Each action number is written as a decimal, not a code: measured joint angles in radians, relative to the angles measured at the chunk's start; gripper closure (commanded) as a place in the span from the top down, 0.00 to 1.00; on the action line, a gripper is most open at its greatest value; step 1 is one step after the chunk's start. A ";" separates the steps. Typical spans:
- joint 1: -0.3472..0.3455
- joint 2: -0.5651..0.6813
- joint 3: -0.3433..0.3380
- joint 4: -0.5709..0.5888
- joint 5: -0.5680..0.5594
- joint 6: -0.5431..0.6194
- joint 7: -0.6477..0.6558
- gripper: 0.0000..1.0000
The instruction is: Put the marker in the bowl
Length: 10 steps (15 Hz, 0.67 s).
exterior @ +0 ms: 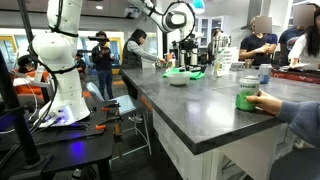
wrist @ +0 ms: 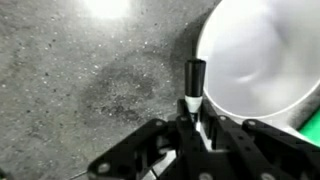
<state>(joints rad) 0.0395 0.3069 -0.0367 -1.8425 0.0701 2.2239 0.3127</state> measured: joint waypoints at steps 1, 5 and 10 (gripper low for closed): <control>0.012 -0.033 0.011 -0.016 -0.002 -0.009 0.000 0.05; 0.054 -0.094 0.059 -0.052 -0.007 -0.010 -0.003 0.05; 0.069 -0.041 0.082 -0.042 -0.009 -0.008 -0.035 0.05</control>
<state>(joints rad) 0.1086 0.2657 0.0453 -1.8840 0.0613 2.2160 0.2779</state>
